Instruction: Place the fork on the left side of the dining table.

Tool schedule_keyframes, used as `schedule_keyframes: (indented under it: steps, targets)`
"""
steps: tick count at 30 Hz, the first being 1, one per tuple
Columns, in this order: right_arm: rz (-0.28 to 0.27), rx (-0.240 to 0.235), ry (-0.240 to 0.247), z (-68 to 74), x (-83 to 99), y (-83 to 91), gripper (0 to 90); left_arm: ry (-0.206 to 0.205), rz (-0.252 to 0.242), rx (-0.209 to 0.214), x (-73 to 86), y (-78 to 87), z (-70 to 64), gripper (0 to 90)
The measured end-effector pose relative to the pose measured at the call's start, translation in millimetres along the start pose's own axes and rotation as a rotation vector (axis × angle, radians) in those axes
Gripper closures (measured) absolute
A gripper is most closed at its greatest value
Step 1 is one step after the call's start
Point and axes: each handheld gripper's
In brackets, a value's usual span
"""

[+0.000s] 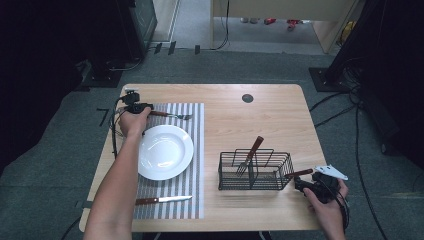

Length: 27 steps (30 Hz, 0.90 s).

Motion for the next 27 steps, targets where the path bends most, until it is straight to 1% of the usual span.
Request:
schedule_keyframes:
  steps: [1, 2, 3, 4, 5, 6, 7, 8, 9, 11, 14, 16, 17, 18, 20, 21, 23, 24, 25, 27]
  targets:
    - [0.000, 0.000, 0.000, 0.0, 0.0, 0.0, 8.7, 0.000, 0.000, 0.000, 0.0, 0.0, 0.0, 88.1]
    - [0.000, 0.000, 0.000, 0.0, 0.0, 0.0, 8.7, -0.014, 0.023, -0.003, -2.8, -3.2, 0.9, 86.5]
    - [-0.001, -0.001, 0.001, -0.1, 0.0, -0.1, 8.7, -0.058, 0.021, -0.027, -5.1, -6.3, 1.4, 84.9]
    - [0.000, 0.000, 0.000, 0.0, 0.0, 0.0, 8.7, -0.074, 0.015, -0.038, -5.3, -8.2, 1.8, 84.0]
    - [0.000, 0.000, 0.000, 0.0, 0.0, 0.0, 8.8, -0.083, 0.015, -0.038, -5.3, -10.0, 3.7, 82.2]
    - [0.000, 0.000, 0.000, 0.0, 0.0, 0.0, 8.8, -0.083, 0.015, -0.038, -5.3, -10.0, 3.7, 82.0]
    - [0.000, 0.000, 0.000, 0.0, 0.0, 0.0, 8.7, -0.090, 0.023, -0.044, -4.2, -11.7, 6.3, 82.1]
    - [0.000, 0.000, 0.000, 0.0, 0.0, 0.0, 8.7, -0.090, 0.023, -0.044, -4.2, -11.7, 6.3, 82.5]
    - [0.000, 0.000, 0.000, 0.0, 0.0, 0.0, 8.8, -0.099, 0.018, -0.042, -2.0, -11.4, 8.4, 83.4]
    - [-0.001, -0.001, 0.001, -0.1, 0.0, 0.0, 8.8, -0.104, 0.018, -0.051, -0.8, -9.8, 8.6, 84.0]
    - [0.000, 0.000, 0.000, 0.0, 0.0, 0.0, 8.8, -0.110, 0.019, -0.062, 0.2, -8.2, 7.9, 81.9]
    - [0.000, 0.000, 0.000, 0.0, 0.0, 0.0, 8.8, -0.110, 0.017, -0.063, 0.7, -7.4, 8.3, 80.7]
    - [0.000, 0.000, 0.000, 0.0, 0.0, 0.0, 8.8, -0.108, 0.015, -0.060, 0.8, -6.8, 9.1, 78.2]
    - [0.000, 0.000, 0.000, 0.0, 0.0, 0.0, 8.8, -0.102, 0.008, -0.065, 1.2, -6.0, 9.6, 74.7]
    - [0.000, 0.000, 0.000, 0.0, 0.0, 0.0, 8.8, -0.086, -0.010, -0.072, 2.0, -4.4, 11.2, 71.0]
    - [0.000, 0.000, 0.000, 0.0, 0.0, 0.0, 8.8, -0.078, -0.009, -0.070, 2.4, -3.7, 12.0, 70.7]
    - [0.000, 0.000, 0.000, 0.0, 0.0, 0.0, 8.8, -0.074, -0.003, -0.070, 3.0, -3.4, 13.4, 70.3]
    - [0.000, 0.000, 0.000, 0.0, 0.0, 0.0, 8.8, -0.066, -0.010, -0.057, 3.9, -2.9, 15.2, 69.5]
    - [-0.001, 0.000, 0.001, -0.1, 0.0, -0.1, 8.8, -0.059, -0.007, -0.055, 3.7, -2.2, 16.1, 68.3]
    - [0.000, 0.000, 0.000, 0.0, 0.0, 0.0, 8.8, -0.060, -0.005, -0.058, 3.9, -1.8, 16.3, 67.0]
Point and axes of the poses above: each handheld gripper's, and its own axes: y roughly backward along the jaws, x roughly out of its underside, z roughly to its left, and after that the axes turned 1 degree about -y, right-handed
